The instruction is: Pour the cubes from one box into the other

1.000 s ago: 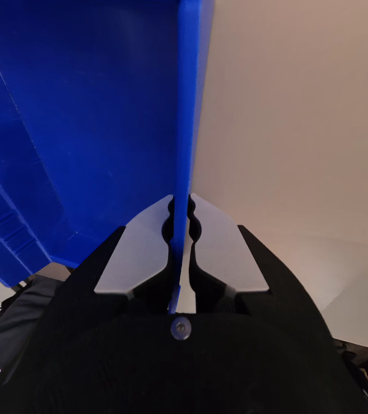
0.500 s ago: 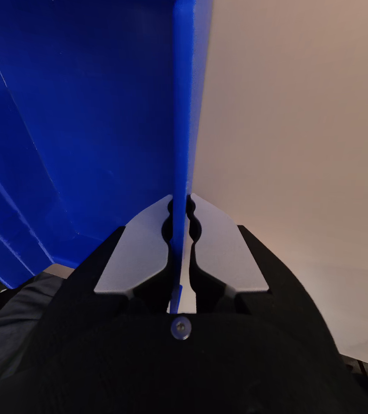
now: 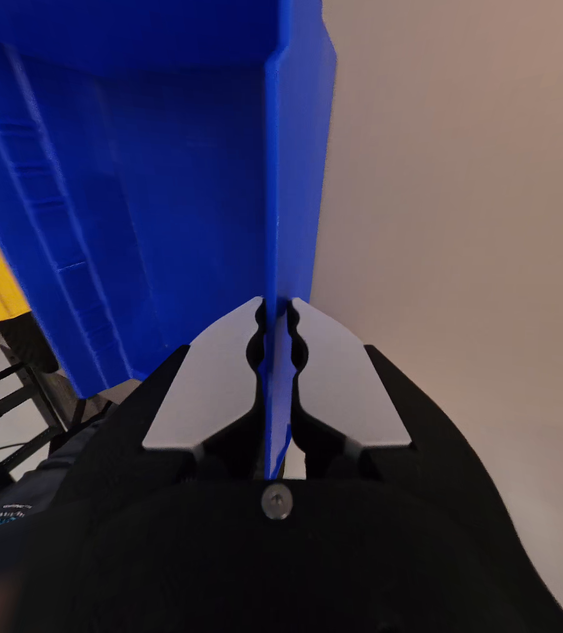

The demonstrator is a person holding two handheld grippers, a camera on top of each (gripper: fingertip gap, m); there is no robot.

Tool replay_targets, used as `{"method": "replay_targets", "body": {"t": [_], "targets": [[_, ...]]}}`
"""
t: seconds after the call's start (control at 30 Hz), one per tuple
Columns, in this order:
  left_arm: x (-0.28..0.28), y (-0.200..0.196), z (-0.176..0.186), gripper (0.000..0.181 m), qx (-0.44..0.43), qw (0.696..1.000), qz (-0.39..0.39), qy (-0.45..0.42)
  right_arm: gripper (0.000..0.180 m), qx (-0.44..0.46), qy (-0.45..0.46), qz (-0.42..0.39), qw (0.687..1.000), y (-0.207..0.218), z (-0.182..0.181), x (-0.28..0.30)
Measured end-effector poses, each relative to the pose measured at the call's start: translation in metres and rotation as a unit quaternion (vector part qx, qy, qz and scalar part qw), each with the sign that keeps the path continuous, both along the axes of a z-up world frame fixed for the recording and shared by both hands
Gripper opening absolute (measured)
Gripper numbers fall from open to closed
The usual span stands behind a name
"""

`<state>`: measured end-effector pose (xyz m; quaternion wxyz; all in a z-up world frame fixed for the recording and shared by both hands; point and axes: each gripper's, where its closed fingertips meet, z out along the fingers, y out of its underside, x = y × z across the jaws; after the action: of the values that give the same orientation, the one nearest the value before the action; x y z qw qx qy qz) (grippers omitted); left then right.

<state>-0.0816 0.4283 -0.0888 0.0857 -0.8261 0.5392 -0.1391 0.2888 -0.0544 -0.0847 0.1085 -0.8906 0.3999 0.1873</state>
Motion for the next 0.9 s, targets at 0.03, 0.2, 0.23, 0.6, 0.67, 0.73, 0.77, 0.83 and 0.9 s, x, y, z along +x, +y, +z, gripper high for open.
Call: {"method": "replay_targets", "body": {"t": [0.03, 0.2, 0.23, 0.6, 0.67, 0.73, 0.77, 0.83, 0.9], "targets": [[0.000, 0.000, 0.000, 0.006, 0.000, 1.000, -0.001, -0.001, 0.010, 0.017, -0.015, -0.006, 1.000, -0.001, 0.013, 0.004], [0.001, 0.000, 0.000, 0.007, -0.007, 1.000, -0.005, -0.010, 0.006, 0.212, -0.172, 0.003, 0.962, 0.028, 0.116, 0.002], [0.000, 0.000, 0.000, 0.007, -0.008, 1.000, -0.006, -0.009, 0.009, 0.273, -0.200, 0.035, 0.940, 0.043, 0.140, -0.012], [-0.019, 0.006, -0.010, 0.007, -0.006, 1.000, 0.013, 0.023, 0.042, 0.371, -0.183, 0.201, 0.888, 0.205, 0.155, -0.169], [-0.022, 0.006, -0.010, 0.008, -0.021, 0.999, 0.023, 0.015, 0.048, 0.330, -0.184, 0.214, 0.901, 0.238, 0.131, -0.187], [-0.024, 0.006, -0.010, 0.009, -0.036, 0.999, 0.031, 0.008, 0.060, 0.281, -0.179, 0.214, 0.918, 0.269, 0.109, -0.203], [-0.025, 0.006, -0.010, 0.010, -0.041, 0.999, 0.034, 0.007, 0.061, 0.259, -0.167, 0.211, 0.927, 0.283, 0.099, -0.212], [-0.025, 0.006, -0.010, 0.010, -0.046, 0.998, 0.040, 0.005, 0.060, 0.233, -0.161, 0.215, 0.935, 0.312, 0.085, -0.228], [-0.026, 0.006, -0.010, 0.009, -0.040, 0.998, 0.037, 0.009, 0.061, 0.161, -0.190, 0.214, 0.944, 0.332, 0.062, -0.229]]}}
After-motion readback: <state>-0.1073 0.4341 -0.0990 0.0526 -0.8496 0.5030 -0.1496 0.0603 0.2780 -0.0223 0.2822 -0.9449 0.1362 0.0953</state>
